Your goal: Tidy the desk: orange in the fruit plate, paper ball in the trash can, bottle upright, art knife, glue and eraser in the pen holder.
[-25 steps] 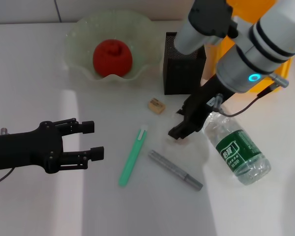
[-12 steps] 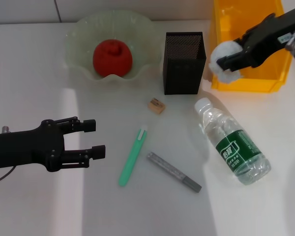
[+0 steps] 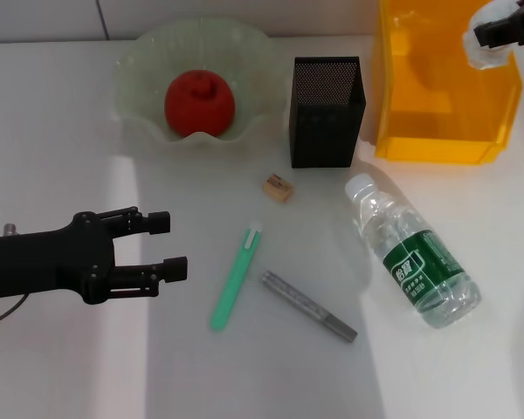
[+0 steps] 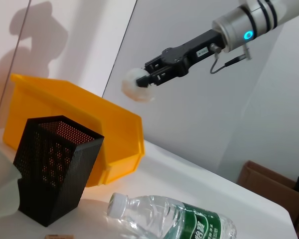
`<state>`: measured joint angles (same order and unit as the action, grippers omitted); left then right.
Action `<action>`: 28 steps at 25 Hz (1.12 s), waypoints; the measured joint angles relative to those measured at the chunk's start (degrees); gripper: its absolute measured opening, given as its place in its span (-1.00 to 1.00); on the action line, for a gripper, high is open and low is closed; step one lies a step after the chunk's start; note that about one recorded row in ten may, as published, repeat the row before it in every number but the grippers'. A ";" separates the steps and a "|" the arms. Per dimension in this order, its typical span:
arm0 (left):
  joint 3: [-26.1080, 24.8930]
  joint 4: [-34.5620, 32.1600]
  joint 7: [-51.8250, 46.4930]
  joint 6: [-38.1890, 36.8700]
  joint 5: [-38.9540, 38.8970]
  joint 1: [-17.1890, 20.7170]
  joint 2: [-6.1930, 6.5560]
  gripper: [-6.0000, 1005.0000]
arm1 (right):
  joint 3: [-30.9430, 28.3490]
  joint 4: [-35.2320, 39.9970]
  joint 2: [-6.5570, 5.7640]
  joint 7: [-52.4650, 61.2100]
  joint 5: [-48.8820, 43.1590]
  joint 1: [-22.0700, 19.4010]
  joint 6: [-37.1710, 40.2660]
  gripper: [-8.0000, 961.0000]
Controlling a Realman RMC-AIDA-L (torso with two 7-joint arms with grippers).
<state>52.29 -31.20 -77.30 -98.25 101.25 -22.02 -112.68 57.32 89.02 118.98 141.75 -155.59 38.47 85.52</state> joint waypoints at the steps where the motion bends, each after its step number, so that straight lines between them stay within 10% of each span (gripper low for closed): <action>1: 0.00 0.00 -0.01 0.00 0.00 -0.02 -0.02 0.61 | -0.02 -1.58 -0.01 0.29 -0.05 0.27 -1.21 0.15; 16: 0.00 0.00 -0.09 0.07 0.00 -0.04 -0.18 0.61 | -0.37 -6.44 0.23 1.36 1.71 0.14 -8.10 0.55; 28: 0.01 -0.33 -2.35 -0.34 -0.04 -1.21 -0.97 0.61 | 3.22 -0.43 0.28 3.92 10.16 0.22 8.53 0.73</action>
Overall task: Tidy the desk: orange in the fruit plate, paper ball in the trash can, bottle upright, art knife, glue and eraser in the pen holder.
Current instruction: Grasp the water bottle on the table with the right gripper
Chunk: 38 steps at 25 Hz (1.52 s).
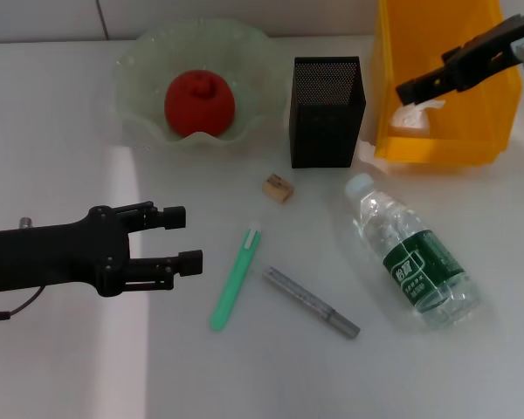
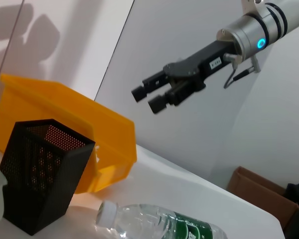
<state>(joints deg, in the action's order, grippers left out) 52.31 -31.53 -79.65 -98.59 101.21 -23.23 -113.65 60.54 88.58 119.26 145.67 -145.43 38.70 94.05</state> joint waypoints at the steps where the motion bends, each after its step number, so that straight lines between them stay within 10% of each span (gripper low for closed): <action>1: 0.05 -0.16 0.00 -0.12 -0.01 -0.10 -0.08 0.61 | 2.89 -0.74 0.04 1.55 0.02 -0.35 -0.01 0.73; 16: -0.02 -0.20 -0.07 -0.29 -0.08 -0.33 -0.11 0.60 | 11.62 -24.84 0.15 3.86 -0.42 4.74 -11.98 0.73; 38: -0.01 0.00 0.70 0.07 -0.04 -0.01 -0.05 0.59 | 12.99 -36.62 0.12 4.10 -0.84 7.75 -19.10 0.70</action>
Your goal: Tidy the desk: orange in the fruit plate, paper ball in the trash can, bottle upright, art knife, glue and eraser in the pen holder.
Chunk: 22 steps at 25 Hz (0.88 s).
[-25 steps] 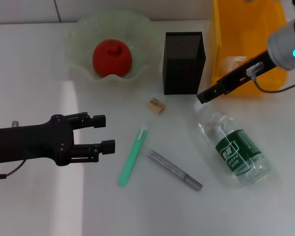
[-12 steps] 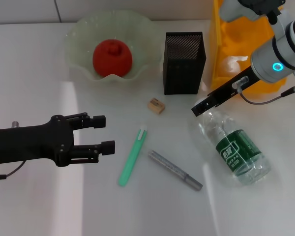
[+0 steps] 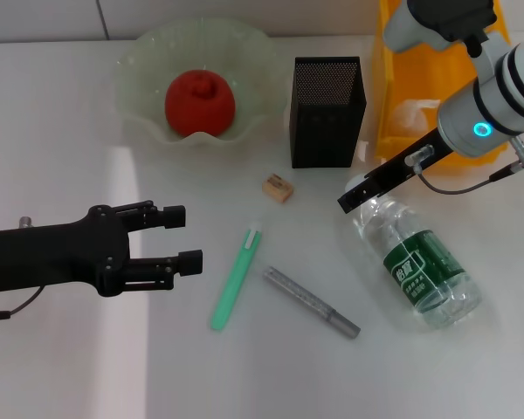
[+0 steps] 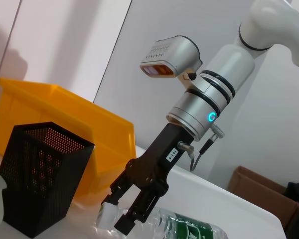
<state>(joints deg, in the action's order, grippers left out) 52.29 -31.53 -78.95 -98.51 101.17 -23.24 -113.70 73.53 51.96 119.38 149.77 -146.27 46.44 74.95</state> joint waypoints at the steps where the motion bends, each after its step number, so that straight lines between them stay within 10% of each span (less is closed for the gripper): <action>1: 0.00 0.01 0.01 0.02 0.00 0.05 0.00 0.59 | 0.13 -0.58 0.01 0.02 0.01 0.28 -0.25 0.69; 8: 0.00 0.04 0.03 0.08 0.00 0.37 0.06 0.59 | 0.41 -5.66 0.18 -0.44 0.16 2.37 -3.12 0.67; 22: -0.31 0.23 0.12 0.11 -0.29 0.71 0.16 0.59 | 0.92 -5.84 0.24 -2.60 3.47 1.66 -4.03 -0.08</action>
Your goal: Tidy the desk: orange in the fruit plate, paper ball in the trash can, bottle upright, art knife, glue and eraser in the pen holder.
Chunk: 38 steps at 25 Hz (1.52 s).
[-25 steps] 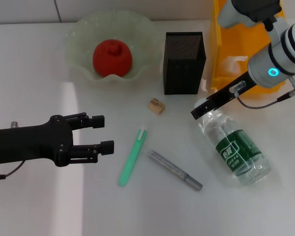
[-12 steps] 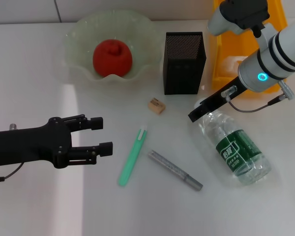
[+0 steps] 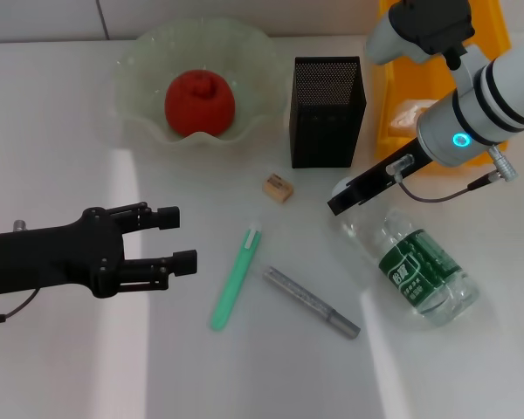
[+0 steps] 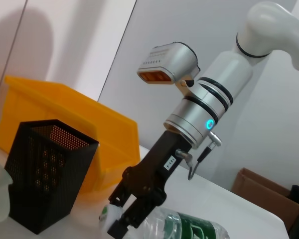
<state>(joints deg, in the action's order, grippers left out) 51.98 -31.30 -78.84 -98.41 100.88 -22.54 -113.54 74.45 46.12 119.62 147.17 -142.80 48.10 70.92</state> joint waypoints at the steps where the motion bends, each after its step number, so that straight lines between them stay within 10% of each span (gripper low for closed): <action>1: -0.37 -0.20 0.00 -0.20 -0.02 0.02 0.00 0.59 | 0.00 0.81 0.00 -0.27 0.63 -0.49 0.24 -0.08; 24: -7.13 -0.53 1.14 -1.90 -0.34 -1.62 -0.73 0.58 | 4.65 34.45 -0.06 -1.10 9.20 -24.44 2.22 -0.08; 38: -13.39 -0.60 0.84 -4.37 -0.34 -1.53 -0.21 0.57 | 5.09 36.27 -0.22 -20.69 31.52 -35.50 -2.71 -0.08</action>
<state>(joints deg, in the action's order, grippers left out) 38.60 -31.90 -78.00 -102.78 100.53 -24.07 -113.75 79.55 82.39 119.40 126.48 -111.28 12.61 68.21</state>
